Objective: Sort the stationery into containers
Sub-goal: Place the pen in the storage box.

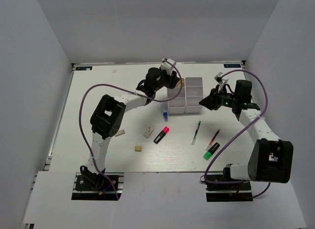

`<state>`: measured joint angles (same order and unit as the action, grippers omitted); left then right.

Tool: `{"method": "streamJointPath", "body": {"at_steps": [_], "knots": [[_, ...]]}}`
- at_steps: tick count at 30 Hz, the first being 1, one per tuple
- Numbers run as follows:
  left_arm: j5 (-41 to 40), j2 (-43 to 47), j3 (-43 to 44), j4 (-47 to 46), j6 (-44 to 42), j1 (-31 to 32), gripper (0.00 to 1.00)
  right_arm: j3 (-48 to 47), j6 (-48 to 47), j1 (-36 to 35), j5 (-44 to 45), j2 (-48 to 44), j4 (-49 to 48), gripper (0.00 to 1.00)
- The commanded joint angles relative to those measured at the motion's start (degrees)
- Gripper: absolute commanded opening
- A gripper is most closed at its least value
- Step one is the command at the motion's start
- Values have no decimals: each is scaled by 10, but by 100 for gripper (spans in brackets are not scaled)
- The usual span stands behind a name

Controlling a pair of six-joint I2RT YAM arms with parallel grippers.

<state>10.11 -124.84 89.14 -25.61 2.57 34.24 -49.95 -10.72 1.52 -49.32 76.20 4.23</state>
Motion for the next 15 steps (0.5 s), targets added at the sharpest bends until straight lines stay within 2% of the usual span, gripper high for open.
{"method": "streamJointPath", "body": {"at_steps": [1, 9, 15], "knots": [[11, 54, -17, -17, -4, 6, 56, -2, -18, 4, -16, -4, 10, 34], [21, 143, -70, -61, 2, 22, 64, -7, -47, 4, -5, 0, 49, 36], [8, 252, -103, 13, 11, 28, 70, -9, -104, 6, 4, -5, 114, 38]]}}
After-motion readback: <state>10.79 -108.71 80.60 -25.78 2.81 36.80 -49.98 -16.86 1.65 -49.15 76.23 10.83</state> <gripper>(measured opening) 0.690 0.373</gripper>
